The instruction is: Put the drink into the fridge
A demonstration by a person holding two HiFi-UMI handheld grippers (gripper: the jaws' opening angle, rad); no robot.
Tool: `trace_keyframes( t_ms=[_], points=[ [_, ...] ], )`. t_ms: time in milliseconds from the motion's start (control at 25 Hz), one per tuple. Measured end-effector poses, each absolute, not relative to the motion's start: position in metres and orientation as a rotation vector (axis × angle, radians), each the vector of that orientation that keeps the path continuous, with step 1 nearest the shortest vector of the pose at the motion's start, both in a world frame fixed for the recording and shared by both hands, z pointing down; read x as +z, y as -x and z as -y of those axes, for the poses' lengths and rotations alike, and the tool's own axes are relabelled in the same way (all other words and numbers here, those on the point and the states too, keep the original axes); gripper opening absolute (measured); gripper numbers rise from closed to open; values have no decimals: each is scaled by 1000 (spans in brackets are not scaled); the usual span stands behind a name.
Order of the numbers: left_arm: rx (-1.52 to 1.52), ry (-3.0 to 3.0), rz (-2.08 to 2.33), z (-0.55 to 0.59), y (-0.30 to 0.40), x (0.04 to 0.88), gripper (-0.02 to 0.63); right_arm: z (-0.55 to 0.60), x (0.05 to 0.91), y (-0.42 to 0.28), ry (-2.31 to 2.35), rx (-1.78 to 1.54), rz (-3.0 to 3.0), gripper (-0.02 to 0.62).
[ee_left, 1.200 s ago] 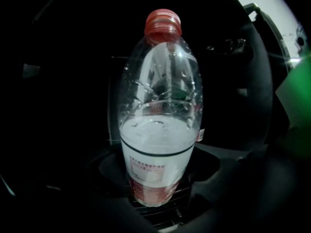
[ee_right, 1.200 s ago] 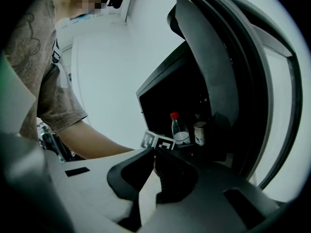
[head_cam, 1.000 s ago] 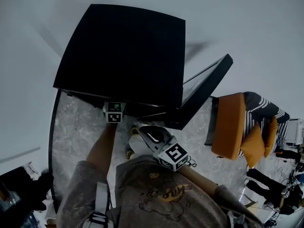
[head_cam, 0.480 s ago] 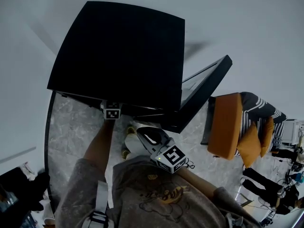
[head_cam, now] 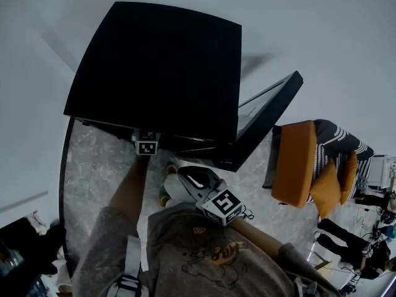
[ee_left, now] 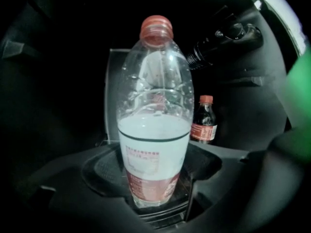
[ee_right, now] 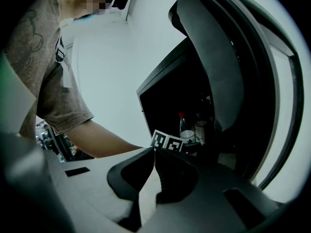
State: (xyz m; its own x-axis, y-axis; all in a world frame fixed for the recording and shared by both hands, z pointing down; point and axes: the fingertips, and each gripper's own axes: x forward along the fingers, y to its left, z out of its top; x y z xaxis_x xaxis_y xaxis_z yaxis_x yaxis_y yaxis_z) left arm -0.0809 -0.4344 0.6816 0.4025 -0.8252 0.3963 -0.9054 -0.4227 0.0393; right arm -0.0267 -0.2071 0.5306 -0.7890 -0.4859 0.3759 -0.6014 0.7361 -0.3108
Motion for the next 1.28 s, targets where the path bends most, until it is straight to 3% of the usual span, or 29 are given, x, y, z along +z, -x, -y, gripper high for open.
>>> trace_keyframes(
  t_ms=[200,680,760,1000,1280],
  points=[
    [460,-2393,1522,429,85,684,385,205,530,30,-845,601,2676,23],
    [481,-2369,1555,369,106,650,383,191,523,40,-823,593,2710,23],
    [487,-2365,1556,354,108,643,340,187,523,43,-810,585,2714,23],
    [465,-2367,1539,311,112,618,84,182,520,46,-785,557,2727,23],
    [420,-2348,1515,271,119,587,6,173,514,50,-763,527,2739,23]
  ],
)
